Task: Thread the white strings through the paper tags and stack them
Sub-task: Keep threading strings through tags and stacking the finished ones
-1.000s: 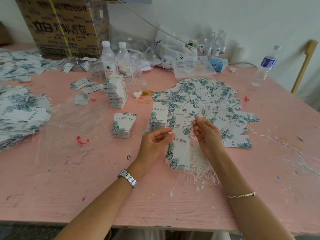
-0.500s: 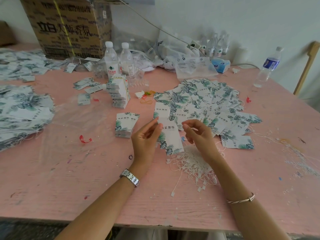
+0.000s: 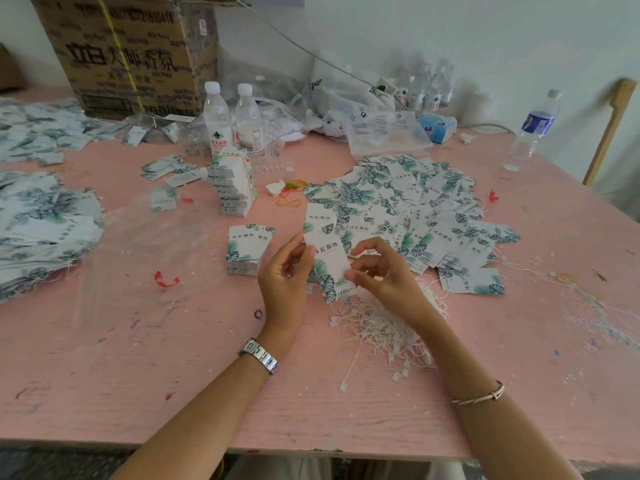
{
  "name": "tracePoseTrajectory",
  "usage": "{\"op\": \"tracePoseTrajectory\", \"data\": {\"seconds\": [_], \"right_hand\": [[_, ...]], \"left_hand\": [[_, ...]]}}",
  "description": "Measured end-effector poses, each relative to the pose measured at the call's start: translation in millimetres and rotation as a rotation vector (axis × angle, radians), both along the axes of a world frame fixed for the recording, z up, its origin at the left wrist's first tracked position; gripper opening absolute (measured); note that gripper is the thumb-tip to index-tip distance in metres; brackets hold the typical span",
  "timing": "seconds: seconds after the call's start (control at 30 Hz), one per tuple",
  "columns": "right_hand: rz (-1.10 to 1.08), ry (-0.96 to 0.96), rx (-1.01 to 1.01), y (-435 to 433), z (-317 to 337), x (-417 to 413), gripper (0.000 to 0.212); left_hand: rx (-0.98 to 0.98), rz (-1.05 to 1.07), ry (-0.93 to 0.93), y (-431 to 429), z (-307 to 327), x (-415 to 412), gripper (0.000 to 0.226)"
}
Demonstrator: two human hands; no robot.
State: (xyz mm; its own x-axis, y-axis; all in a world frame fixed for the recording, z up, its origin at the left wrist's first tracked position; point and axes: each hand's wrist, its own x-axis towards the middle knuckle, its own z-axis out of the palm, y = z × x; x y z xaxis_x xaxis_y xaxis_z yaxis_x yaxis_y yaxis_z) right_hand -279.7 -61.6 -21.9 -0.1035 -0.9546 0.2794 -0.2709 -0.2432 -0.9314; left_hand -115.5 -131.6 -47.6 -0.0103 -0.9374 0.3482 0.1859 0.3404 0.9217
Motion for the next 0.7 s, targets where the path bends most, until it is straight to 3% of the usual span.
{"op": "tracePoseTrajectory", "data": {"seconds": [0.17, 0.27, 0.33, 0.47, 0.7], "right_hand": [[-0.05, 0.152, -0.077, 0, 2, 0, 0.011], [-0.229, 0.065, -0.184, 1, 5, -7, 0.027], [-0.435, 0.02, -0.255, 0, 8, -17, 0.025], [-0.803, 0.353, -0.288, -2, 5, -48, 0.018], [-1.004, 0.677, 0.051, -3, -9, -74, 0.031]], "left_hand": [[-0.028, -0.009, -0.019, 1, 2, 1, 0.032], [-0.034, -0.02, -0.02, 3, 4, 1, 0.031], [-0.023, -0.018, -0.029, 4, 4, 2, 0.026], [-0.033, -0.027, -0.045, 5, 4, 1, 0.016], [-0.107, -0.082, -0.128, 11, 2, 1, 0.011]]}}
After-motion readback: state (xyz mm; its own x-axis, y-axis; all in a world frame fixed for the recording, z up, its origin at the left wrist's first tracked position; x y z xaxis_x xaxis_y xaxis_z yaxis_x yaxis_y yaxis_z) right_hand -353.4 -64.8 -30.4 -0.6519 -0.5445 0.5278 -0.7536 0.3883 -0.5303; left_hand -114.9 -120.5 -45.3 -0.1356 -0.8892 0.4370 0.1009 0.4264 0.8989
